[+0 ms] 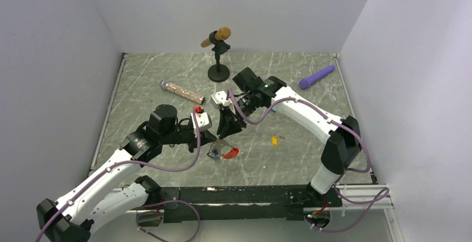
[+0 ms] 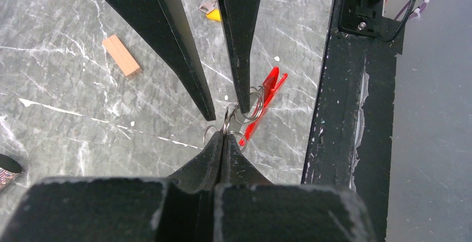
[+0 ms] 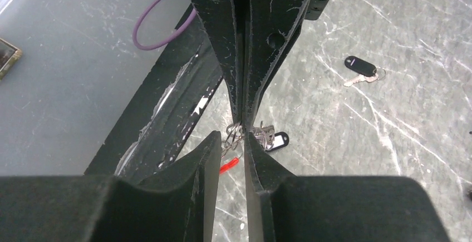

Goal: Put the keys on the keyring

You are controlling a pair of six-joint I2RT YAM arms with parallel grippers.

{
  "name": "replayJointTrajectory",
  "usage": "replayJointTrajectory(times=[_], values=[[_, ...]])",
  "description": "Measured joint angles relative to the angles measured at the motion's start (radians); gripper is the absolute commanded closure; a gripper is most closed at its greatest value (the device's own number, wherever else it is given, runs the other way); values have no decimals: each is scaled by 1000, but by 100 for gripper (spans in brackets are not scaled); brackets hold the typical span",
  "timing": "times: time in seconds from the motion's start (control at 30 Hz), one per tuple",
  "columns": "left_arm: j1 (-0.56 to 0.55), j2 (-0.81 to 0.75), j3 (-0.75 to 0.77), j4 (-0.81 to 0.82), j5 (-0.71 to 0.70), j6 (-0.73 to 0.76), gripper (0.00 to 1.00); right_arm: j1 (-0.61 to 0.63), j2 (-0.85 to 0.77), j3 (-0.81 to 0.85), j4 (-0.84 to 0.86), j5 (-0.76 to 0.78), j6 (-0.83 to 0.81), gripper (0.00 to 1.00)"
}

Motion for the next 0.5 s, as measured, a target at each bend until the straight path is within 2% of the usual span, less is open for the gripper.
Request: replayJointTrajectory(times=[0.17, 0.3, 0.4, 0.43, 0.47, 0.5], values=[[0, -13, 0, 21, -4, -51, 100, 9, 0, 0, 5, 21, 29, 77], [0, -29, -9, 36, -19, -88, 100, 11, 0, 0, 15, 31, 56, 98], [0, -37, -23, 51, -23, -113, 100, 12, 3, 2, 16, 39, 60, 100], [0, -38, -28, 58, -24, -118, 97, 13, 6, 7, 13, 43, 61, 100], [0, -40, -32, 63, -26, -123, 88, 13, 10, 13, 9, 47, 62, 100], [0, -41, -35, 68, -29, -129, 75, 14, 14, 21, 5, 53, 64, 100]])
